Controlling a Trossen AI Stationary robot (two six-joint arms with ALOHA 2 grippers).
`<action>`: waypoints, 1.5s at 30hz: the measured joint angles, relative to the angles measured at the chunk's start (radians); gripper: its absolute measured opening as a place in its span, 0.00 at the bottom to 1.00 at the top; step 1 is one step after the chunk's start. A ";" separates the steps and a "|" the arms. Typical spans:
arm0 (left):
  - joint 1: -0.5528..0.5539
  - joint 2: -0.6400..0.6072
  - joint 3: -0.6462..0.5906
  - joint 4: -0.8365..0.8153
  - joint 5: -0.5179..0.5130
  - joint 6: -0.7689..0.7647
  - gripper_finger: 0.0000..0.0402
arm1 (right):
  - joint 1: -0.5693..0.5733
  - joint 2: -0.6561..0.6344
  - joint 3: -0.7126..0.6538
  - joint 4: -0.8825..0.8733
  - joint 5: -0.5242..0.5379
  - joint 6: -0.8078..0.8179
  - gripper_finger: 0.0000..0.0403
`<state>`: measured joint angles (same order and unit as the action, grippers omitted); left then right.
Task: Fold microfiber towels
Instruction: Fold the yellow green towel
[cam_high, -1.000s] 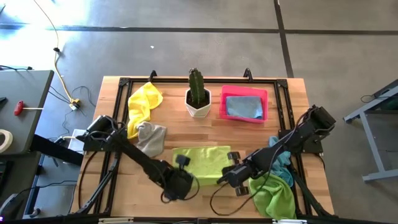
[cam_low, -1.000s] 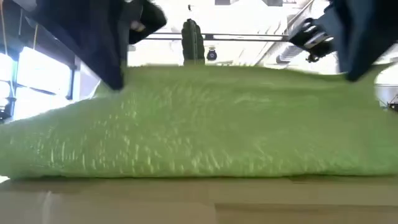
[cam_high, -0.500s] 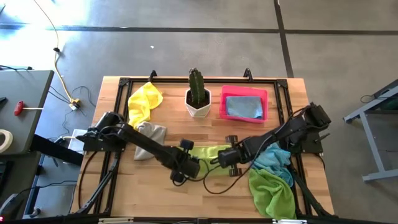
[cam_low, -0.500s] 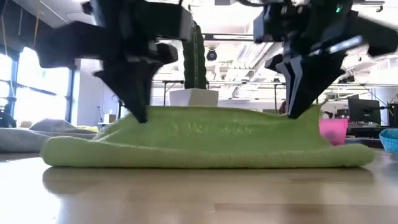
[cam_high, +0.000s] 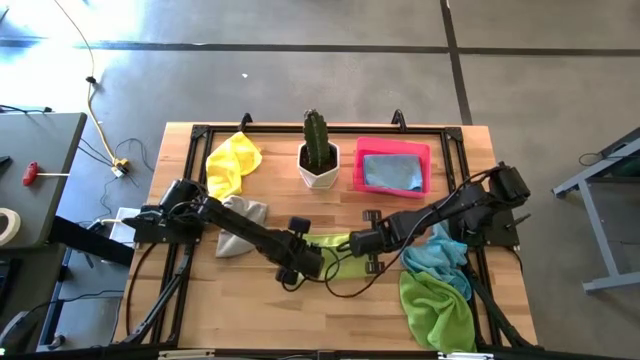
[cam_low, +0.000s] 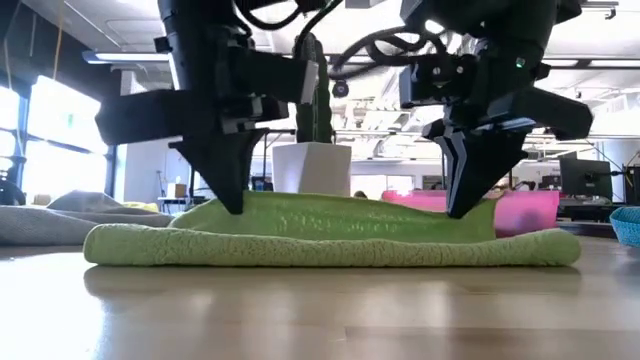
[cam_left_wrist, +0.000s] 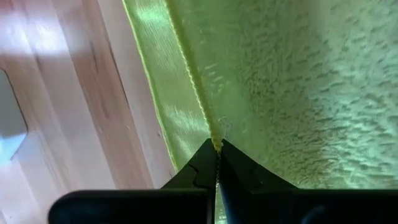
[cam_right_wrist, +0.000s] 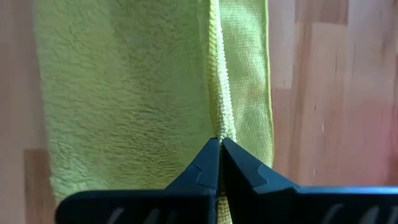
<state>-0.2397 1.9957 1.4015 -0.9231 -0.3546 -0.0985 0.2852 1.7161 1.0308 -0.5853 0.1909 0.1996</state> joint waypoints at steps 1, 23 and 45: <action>0.002 0.000 0.000 -0.002 0.000 -0.003 0.00 | -0.004 -0.001 0.000 0.007 0.000 -0.006 0.00; 0.029 0.010 0.000 -0.005 -0.053 -0.029 0.00 | -0.038 -0.001 0.000 -0.008 0.087 -0.020 0.34; 0.037 -0.001 0.018 -0.266 -0.209 -0.198 0.33 | -0.001 -0.114 0.002 -0.169 -0.002 0.284 0.34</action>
<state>-0.2028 1.9943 1.4197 -1.1889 -0.5641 -0.2965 0.2845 1.6020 1.0325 -0.7542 0.1888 0.4836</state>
